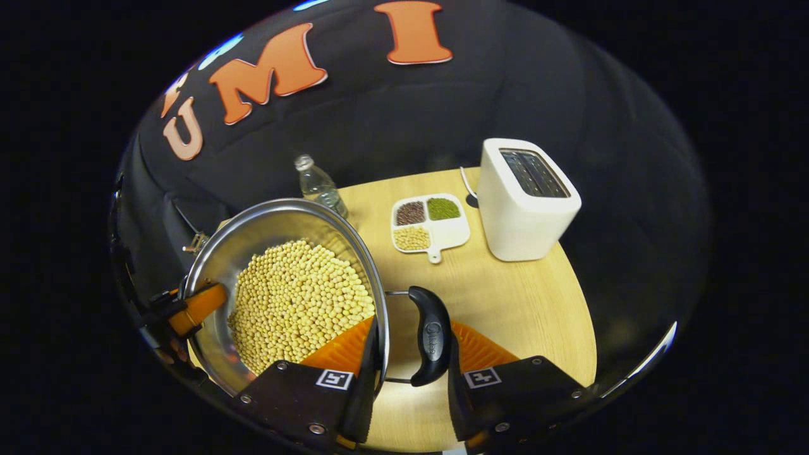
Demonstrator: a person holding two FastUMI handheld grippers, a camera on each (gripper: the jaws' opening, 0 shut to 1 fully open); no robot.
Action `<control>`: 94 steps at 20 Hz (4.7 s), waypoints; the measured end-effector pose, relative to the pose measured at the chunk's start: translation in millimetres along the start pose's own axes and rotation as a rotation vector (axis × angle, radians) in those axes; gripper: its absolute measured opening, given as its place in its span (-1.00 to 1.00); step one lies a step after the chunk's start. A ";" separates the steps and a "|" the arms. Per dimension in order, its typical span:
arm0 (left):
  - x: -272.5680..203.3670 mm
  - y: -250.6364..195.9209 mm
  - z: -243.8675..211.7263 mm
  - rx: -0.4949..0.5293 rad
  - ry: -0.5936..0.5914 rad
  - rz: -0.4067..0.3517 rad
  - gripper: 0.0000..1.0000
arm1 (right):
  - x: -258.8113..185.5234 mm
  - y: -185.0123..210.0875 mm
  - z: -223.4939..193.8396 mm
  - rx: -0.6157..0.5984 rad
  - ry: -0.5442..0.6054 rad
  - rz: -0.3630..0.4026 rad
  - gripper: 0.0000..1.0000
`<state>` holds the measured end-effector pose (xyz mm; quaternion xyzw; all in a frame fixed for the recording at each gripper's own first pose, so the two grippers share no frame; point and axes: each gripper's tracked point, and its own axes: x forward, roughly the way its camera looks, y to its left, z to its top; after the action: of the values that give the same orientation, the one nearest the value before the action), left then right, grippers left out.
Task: First push the handle of the pot to place it horizontally, then grasp the pot with both hands and set it on the induction cooktop.
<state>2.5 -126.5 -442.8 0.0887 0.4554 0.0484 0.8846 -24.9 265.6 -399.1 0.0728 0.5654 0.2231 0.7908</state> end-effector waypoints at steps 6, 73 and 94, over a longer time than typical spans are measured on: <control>-82.7 53.3 17.5 -0.051 0.003 0.109 0.41 | -19.4 80.2 2.0 -0.092 0.000 0.117 -0.01; -138.8 56.4 44.7 -0.002 -0.086 0.168 0.77 | 11.8 178.4 -44.5 -0.016 -0.271 0.034 0.63; -315.2 -110.5 287.8 -0.020 -0.639 0.094 1.00 | -147.3 -1.1 82.6 -0.097 -0.730 -0.117 0.79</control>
<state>54.3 -319.7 -49.9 0.1118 0.1496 0.0632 0.9804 13.5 211.8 -243.7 0.0777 0.2381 0.1636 0.9542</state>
